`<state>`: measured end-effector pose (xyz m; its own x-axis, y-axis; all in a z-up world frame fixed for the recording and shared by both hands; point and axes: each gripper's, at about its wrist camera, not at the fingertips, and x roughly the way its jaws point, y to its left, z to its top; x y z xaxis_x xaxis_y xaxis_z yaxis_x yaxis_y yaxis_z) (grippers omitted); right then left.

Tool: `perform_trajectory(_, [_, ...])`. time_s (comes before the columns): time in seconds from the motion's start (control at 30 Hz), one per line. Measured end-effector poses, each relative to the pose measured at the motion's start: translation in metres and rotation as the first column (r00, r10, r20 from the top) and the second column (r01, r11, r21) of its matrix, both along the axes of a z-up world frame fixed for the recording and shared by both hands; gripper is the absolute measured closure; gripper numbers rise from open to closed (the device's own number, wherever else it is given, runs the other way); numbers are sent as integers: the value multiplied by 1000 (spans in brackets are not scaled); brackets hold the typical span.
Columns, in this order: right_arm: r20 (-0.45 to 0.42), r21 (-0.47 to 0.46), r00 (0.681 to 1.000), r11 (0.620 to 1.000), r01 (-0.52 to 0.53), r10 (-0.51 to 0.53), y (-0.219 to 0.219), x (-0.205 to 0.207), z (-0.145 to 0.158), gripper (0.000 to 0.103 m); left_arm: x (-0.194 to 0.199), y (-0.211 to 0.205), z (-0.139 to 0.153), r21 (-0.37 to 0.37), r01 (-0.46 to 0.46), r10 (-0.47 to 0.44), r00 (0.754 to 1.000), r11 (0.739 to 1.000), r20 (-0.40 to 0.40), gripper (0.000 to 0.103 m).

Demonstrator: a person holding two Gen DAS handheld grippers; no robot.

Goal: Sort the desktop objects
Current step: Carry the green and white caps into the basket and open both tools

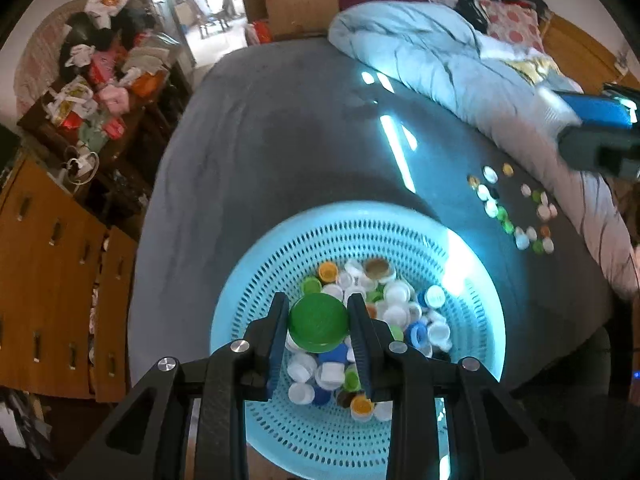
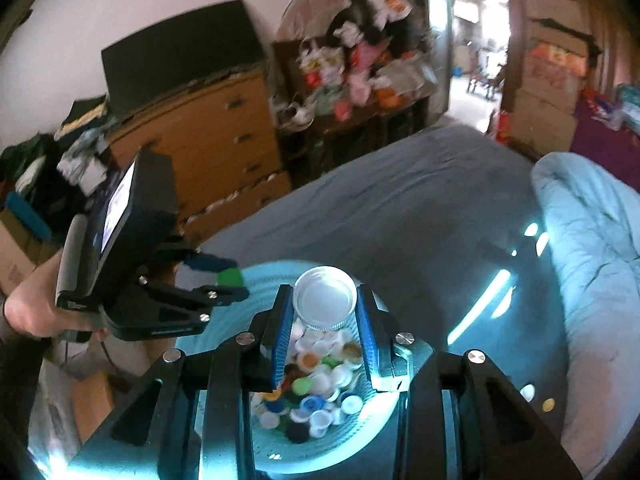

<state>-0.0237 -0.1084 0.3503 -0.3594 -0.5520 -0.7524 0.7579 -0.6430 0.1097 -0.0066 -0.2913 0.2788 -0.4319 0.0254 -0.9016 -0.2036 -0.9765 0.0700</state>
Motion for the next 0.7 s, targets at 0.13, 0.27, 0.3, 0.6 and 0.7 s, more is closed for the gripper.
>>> perform_trajectory(0.13, [28,54,999,998,-18,17,-6,-1,-21,76,1,-1,-4,-8,21,-21,1000,1000,23,71])
perform_trajectory(0.27, [43,62,999,998,-21,18,-1,-1,-30,76,1,-3,-3,-9,23,-23,1000,1000,18,71])
perform_trajectory(0.3, [45,62,999,998,-21,18,0,-2,-31,76,1,-4,-3,-9,21,-21,1000,1000,17,71])
perform_trajectory(0.6, [42,52,999,998,-22,20,2,2,-29,76,0,-3,-6,-14,27,-26,999,1000,23,71])
perform_trajectory(0.7, [44,47,999,999,-19,17,3,3,-29,75,-1,-4,-7,-9,18,-18,1000,1000,18,71])
